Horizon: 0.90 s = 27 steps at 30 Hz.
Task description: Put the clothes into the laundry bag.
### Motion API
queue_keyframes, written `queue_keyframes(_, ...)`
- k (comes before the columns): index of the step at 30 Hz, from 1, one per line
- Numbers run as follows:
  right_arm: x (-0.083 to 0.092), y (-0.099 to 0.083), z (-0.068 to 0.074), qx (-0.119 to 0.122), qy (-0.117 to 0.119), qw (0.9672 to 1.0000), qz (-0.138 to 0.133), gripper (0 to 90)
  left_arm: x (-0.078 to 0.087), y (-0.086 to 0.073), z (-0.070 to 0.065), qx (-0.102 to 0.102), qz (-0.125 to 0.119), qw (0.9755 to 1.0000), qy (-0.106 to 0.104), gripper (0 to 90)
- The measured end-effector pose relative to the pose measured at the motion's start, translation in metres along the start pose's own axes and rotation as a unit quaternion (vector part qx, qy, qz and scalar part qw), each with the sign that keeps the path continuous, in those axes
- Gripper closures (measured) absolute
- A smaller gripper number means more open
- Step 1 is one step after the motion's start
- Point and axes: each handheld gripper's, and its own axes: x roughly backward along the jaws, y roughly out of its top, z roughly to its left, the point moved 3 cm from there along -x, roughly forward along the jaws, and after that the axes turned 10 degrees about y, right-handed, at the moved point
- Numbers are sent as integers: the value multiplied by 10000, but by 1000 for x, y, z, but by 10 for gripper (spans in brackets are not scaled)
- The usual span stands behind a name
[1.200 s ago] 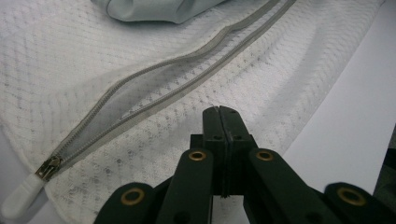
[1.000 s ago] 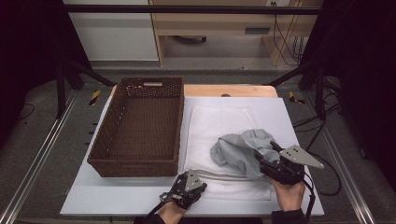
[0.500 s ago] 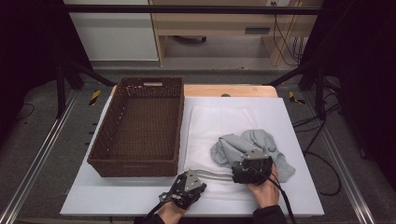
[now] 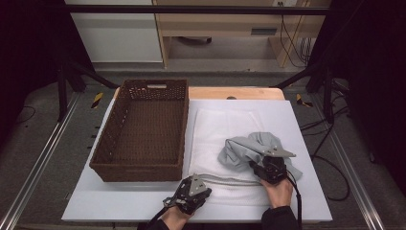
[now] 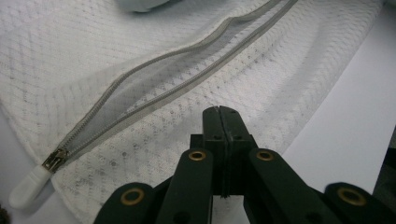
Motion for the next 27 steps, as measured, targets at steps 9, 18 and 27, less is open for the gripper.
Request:
queue_keyframes(9, -6, 11, -38, -472, -496, 9976, -65, 707, 0, 0, 0, 1, 4, 10000, -4, 892)
queue_keyframes(18, 22, 14, -24, -212, -624, 9970, -400, 295, 0, 0, -2, -11, -10, 10000, -9, 893)
queue_keyframes(27, 93, 42, 4, 395, -437, 9901, -1277, 299, 0, 0, -2, -6, -1, 10000, -6, 892)
